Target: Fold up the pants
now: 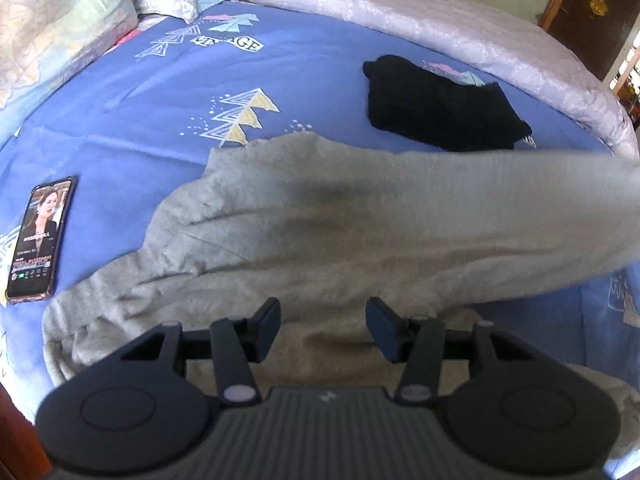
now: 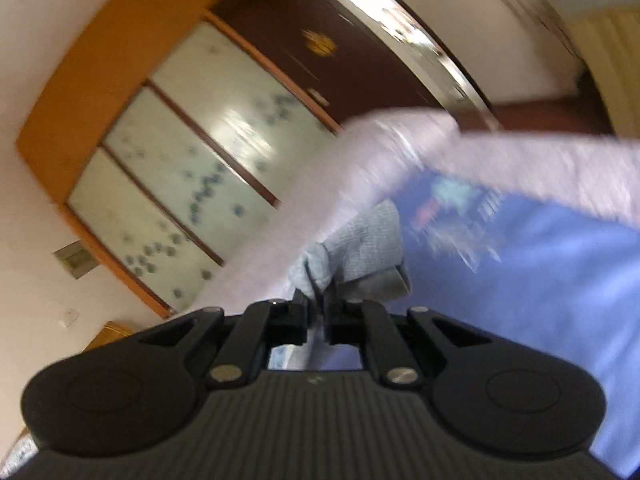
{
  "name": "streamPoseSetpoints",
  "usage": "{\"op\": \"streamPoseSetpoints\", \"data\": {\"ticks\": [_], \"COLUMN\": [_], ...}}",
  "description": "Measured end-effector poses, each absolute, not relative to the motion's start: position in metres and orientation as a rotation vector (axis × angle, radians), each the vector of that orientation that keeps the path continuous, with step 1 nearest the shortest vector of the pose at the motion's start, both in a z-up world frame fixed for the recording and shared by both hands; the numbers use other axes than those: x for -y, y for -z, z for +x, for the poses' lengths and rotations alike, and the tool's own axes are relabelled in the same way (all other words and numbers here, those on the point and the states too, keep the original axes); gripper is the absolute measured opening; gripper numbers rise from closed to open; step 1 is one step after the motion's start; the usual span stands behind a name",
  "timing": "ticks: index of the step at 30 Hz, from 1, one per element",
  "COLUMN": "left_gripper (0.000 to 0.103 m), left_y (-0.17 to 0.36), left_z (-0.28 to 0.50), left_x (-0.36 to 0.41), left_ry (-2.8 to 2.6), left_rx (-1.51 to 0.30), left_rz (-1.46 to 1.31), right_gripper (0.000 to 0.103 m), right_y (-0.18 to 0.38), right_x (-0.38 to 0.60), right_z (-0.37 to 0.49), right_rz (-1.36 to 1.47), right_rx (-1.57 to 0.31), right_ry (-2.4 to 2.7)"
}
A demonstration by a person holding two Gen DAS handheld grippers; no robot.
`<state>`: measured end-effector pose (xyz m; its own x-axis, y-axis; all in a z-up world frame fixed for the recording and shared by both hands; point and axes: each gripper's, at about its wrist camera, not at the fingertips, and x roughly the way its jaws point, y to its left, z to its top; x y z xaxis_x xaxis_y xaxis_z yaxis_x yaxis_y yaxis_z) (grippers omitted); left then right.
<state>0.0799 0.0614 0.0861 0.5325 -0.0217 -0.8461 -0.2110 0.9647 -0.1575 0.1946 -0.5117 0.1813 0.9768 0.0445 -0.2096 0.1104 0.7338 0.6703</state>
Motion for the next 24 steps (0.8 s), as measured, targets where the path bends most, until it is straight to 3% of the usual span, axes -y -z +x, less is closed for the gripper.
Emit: {"op": "streamPoseSetpoints", "data": {"ticks": [6, 9, 10, 11, 12, 14, 24], "left_gripper": [0.051, 0.052, 0.052, 0.052, 0.052, 0.055, 0.059], "left_y": [-0.067, -0.059, -0.058, -0.059, -0.060, -0.061, -0.058], "left_z": [0.081, 0.081, 0.079, 0.077, 0.073, 0.068, 0.011], "left_x": [-0.053, -0.053, -0.053, -0.054, -0.054, -0.054, -0.086], "left_ry": [-0.085, -0.076, -0.068, -0.056, -0.043, -0.031, 0.055], "left_rx": [-1.059, -1.095, -1.099, -1.097, -1.091, -1.080, -1.070], "left_rz": [-0.227, -0.218, -0.223, -0.224, -0.218, -0.205, -0.304], "right_gripper": [0.010, 0.020, 0.021, 0.018, 0.021, 0.041, 0.044], "right_y": [-0.096, -0.023, 0.000, 0.010, 0.014, 0.007, -0.052], "right_x": [0.533, 0.554, 0.562, 0.569, 0.579, 0.592, 0.578], "right_z": [0.208, 0.222, 0.220, 0.209, 0.192, 0.166, -0.018], "right_rz": [0.720, 0.734, 0.778, 0.853, 0.957, 1.026, 0.946], "right_rx": [-0.375, -0.643, -0.746, -0.724, -0.652, -0.613, -0.484], "right_ry": [0.214, 0.391, 0.454, 0.449, 0.431, 0.432, 0.277]}}
